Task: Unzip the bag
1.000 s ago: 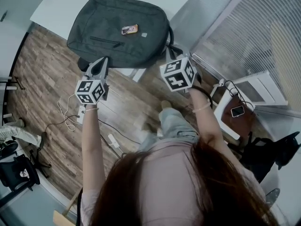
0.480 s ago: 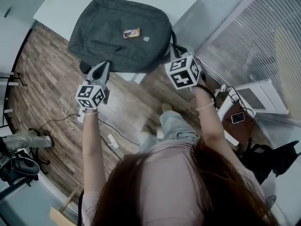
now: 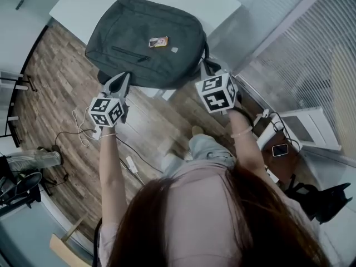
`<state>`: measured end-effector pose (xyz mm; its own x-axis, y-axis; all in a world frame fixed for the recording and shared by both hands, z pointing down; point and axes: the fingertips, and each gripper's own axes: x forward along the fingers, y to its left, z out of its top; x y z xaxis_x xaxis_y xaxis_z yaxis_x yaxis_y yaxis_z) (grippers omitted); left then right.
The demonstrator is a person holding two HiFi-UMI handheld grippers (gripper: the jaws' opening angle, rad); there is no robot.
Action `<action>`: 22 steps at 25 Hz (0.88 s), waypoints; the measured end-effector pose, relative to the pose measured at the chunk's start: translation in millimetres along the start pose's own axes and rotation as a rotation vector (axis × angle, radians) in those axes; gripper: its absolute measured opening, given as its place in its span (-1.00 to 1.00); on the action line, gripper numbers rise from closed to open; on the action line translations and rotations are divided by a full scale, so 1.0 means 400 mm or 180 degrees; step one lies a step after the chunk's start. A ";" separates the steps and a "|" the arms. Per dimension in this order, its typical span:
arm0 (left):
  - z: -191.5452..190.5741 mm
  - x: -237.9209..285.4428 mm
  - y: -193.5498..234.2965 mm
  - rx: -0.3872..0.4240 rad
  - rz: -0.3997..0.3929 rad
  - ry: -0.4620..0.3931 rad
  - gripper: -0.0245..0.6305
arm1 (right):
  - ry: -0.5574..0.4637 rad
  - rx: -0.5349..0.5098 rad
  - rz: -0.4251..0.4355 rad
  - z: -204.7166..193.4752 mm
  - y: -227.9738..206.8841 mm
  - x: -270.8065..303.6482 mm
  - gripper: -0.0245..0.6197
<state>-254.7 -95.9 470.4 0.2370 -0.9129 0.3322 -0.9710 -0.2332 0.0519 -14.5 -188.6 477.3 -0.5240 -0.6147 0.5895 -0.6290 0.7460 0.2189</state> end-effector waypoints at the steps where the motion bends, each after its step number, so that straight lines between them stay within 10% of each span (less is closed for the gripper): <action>1: 0.003 0.000 -0.006 -0.0006 -0.0001 0.0022 -0.89 | -0.0009 0.0006 0.0025 0.000 0.000 0.000 -0.89; 22: 0.163 0.080 -0.309 0.0150 -0.0448 0.0056 -0.53 | -0.0180 -0.0075 0.0262 -0.003 0.005 -0.002 -0.89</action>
<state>-125.1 -118.1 413.1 0.3696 -0.8642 0.3414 -0.9257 -0.3742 0.0550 -14.6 -186.5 478.0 -0.6054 -0.5642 0.5615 -0.5692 0.7999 0.1901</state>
